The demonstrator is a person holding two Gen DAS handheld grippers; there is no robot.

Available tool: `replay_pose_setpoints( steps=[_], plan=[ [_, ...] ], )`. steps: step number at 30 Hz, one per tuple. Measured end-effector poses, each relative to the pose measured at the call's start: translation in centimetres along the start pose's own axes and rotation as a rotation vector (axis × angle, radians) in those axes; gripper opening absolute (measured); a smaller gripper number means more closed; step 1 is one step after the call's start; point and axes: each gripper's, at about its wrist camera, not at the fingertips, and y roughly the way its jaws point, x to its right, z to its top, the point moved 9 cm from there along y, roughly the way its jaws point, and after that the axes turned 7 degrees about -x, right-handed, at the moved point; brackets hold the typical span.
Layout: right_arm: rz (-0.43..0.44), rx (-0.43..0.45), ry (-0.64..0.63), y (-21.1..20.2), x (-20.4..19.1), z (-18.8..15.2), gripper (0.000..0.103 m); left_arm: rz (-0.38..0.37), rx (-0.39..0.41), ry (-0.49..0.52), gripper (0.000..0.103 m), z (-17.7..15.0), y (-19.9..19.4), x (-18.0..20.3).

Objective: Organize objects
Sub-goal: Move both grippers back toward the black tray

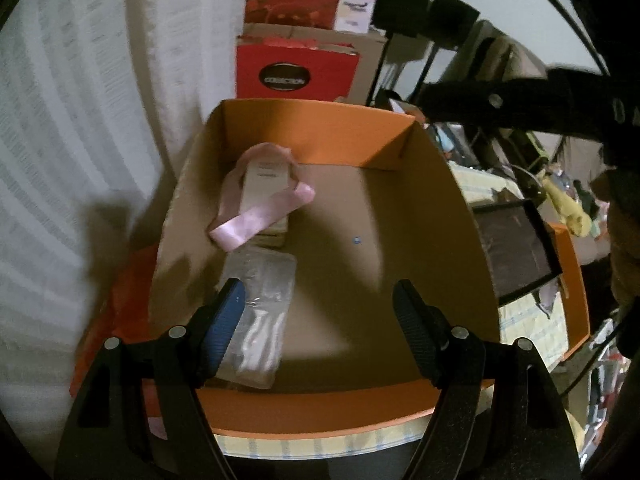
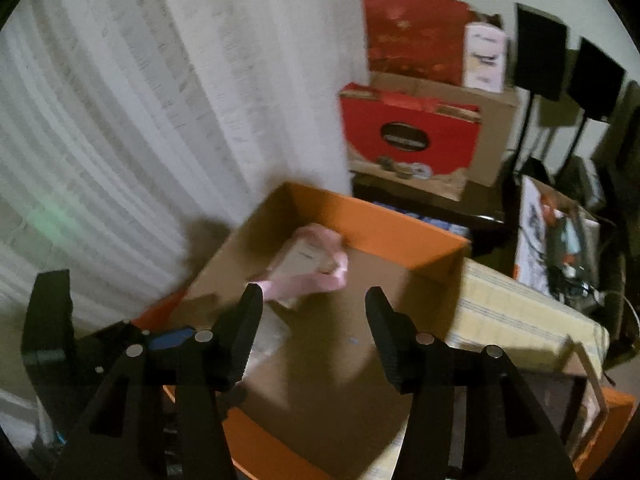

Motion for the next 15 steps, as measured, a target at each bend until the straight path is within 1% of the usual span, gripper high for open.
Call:
replay_pose_setpoints(
  steps=[2, 3, 4, 6, 8, 10, 14, 15],
  plan=[
    [-0.014, 0.007, 0.022, -0.7, 1.2, -0.8, 0.055, 0.004, 0.004, 0.018, 0.074, 0.2, -0.1, 0.9],
    [-0.022, 0.013, 0.034, -1.1, 1.9, -1.2, 0.055, 0.006, 0.006, 0.027, 0.077, 0.3, -0.2, 1.4],
    [-0.031, 0.017, 0.041, -1.5, 2.4, -1.6, 0.056, 0.007, 0.011, 0.036, 0.082, 0.4, -0.4, 1.9],
    [-0.061, 0.027, 0.052, -2.2, 3.9, -2.6, 0.061, 0.008, 0.029, 0.047, 0.089, 0.7, -0.9, 2.8],
    [-0.085, 0.033, 0.063, -2.9, 5.1, -3.5, 0.065, 0.005, 0.040, 0.051, 0.091, 1.1, -1.3, 3.5],
    [-0.110, 0.039, 0.075, -3.5, 6.4, -4.5, 0.069, -0.008, 0.053, 0.048, 0.100, 1.4, -1.6, 4.2],
    [-0.191, 0.052, 0.117, -5.1, 9.9, -6.9, 0.082, -0.026, 0.086, 0.037, 0.103, 2.1, -2.0, 5.6],
    [-0.201, 0.054, 0.125, -5.5, 10.5, -7.4, 0.082, -0.028, 0.095, 0.037, 0.103, 2.2, -2.1, 5.9]
  ],
)
